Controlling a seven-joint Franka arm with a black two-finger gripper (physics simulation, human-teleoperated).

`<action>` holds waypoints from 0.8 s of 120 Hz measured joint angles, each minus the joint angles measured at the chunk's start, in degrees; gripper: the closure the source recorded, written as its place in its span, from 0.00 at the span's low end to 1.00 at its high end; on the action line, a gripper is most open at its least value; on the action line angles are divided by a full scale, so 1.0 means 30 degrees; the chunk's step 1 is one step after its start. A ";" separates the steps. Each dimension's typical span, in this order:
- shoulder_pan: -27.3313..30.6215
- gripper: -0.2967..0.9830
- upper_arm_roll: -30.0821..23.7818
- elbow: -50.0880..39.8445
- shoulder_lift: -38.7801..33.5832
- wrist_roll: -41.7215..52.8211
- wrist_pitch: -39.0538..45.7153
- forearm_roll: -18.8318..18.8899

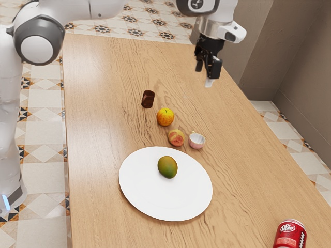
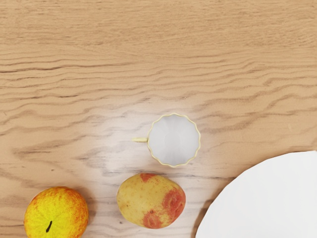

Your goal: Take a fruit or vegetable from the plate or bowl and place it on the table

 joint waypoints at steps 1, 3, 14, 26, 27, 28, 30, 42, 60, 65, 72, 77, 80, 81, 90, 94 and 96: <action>-0.0015 0.23 0.0001 0.0028 0.0013 -0.0026 -0.0029 0.0001; -0.0034 0.23 0.0002 0.0074 0.0034 -0.0076 -0.0083 0.0004; -0.0014 0.23 0.0007 0.0176 0.0082 -0.0330 -0.0313 -0.0004; -0.0018 0.23 -0.0146 0.0273 0.0097 -0.0580 -0.0463 -0.0033; -0.0078 0.23 -0.0200 0.0324 0.0098 -0.0599 -0.0469 -0.0018; -0.0174 0.23 -0.0247 0.0377 0.0098 -0.0618 -0.0476 -0.0004; -0.0472 0.23 -0.0321 0.0462 0.0096 -0.0655 -0.0488 0.0033; -0.3335 0.23 -0.0496 0.0622 0.0109 -0.0861 -0.0553 0.0532; -0.4574 0.23 -0.0502 0.0510 0.0525 -0.1114 -0.0618 0.0831; -0.4555 0.23 -0.0495 0.0499 0.0625 -0.1171 -0.0636 0.0859; -0.4556 0.23 -0.0509 0.0477 0.0750 -0.1243 -0.0664 0.0878; -0.4579 0.23 -0.0513 0.0469 0.0856 -0.1290 -0.0680 0.0879; -0.4633 0.23 -0.0514 0.0466 0.0900 -0.1316 -0.0688 0.0883; -0.4654 0.23 -0.0515 0.0466 0.0910 -0.1325 -0.0690 0.0884; -0.4770 0.23 -0.0518 0.0463 0.0955 -0.1394 -0.0717 0.0891; -0.4792 0.23 -0.0519 0.0464 0.0999 -0.1421 -0.0717 0.0889; -0.4792 0.23 -0.0519 0.0425 0.1022 -0.1435 -0.0706 0.0879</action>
